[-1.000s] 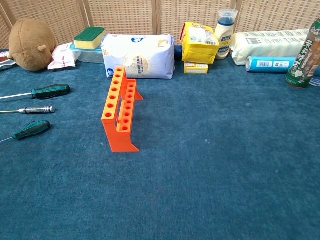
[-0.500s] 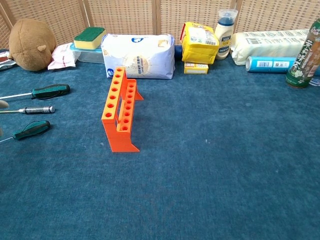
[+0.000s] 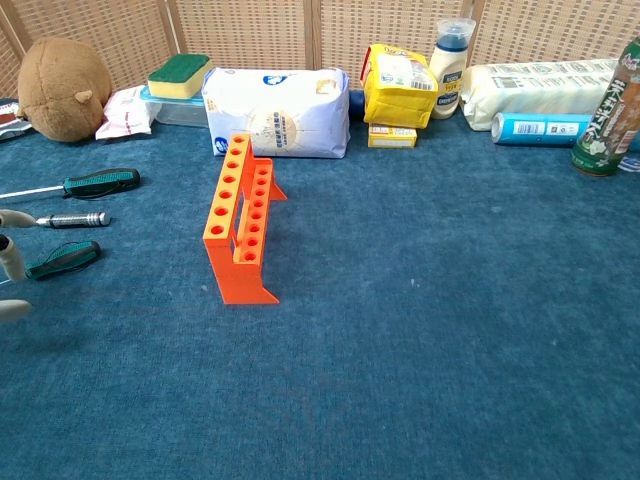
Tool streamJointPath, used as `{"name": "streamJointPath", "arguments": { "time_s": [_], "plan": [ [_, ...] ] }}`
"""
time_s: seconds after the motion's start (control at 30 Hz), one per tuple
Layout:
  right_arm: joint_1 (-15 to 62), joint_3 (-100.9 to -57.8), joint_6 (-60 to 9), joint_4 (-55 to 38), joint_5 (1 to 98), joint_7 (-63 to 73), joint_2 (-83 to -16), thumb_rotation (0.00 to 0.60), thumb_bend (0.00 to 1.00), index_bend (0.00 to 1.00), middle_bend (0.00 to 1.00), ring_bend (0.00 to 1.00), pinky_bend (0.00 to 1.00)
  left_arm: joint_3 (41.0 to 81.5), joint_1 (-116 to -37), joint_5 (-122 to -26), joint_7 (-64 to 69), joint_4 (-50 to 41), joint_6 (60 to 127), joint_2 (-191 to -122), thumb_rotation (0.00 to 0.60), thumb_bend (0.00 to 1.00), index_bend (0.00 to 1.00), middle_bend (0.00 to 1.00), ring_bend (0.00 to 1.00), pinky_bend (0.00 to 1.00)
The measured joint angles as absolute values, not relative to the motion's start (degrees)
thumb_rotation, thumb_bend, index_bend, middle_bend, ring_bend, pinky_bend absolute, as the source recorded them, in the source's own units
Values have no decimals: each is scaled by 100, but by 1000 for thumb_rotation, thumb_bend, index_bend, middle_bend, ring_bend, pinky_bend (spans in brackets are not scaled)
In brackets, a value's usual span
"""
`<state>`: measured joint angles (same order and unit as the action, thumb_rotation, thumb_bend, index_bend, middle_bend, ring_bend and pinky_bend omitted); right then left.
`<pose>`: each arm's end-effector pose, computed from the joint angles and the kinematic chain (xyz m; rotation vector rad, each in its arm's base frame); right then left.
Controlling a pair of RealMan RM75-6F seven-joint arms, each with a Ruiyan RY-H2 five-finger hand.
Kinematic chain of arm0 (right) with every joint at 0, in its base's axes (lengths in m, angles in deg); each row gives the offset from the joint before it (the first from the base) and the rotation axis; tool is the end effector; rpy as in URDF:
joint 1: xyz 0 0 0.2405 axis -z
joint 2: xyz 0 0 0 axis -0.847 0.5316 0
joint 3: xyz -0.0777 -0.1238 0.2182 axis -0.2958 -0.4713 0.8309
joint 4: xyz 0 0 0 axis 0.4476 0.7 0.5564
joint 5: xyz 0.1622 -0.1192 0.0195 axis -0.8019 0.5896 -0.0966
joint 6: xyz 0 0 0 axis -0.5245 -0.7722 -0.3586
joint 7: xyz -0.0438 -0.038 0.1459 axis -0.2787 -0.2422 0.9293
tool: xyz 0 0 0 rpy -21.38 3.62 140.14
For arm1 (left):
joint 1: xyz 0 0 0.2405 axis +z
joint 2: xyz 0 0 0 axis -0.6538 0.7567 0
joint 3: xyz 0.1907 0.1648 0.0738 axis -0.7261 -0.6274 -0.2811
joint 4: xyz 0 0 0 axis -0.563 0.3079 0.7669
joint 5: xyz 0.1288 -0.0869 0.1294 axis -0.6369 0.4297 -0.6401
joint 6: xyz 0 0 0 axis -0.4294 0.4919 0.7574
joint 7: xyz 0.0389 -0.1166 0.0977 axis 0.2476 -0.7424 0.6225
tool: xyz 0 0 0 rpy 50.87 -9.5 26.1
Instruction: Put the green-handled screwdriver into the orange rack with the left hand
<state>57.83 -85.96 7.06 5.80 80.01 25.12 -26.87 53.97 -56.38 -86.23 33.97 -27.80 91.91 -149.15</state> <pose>-0.3105 -0.1675 0.2152 1.2653 -0.9290 1.2389 -0.2854 0.2229 0.0441 -1.7907 -0.9236 -0.5053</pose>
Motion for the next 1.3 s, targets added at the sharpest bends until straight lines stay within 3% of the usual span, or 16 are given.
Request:
{"name": "streamJointPath", "arguments": {
  "time_s": [0.5,1.3],
  "plan": [
    [5777,-8598,681,584,8002,2465,-2702,459,41,146,126,144,65,5400,-5696,-8316,4043,-2234,9512,-15440,0,0,370,0,0,58],
    [5772,-8601,668,577,8011,2461,-2712,464,41,146,126,144,65,5321,-5718,-8231,3918,-1576,9624,-15775,0,0,370,0,0,59]
  ]
}}
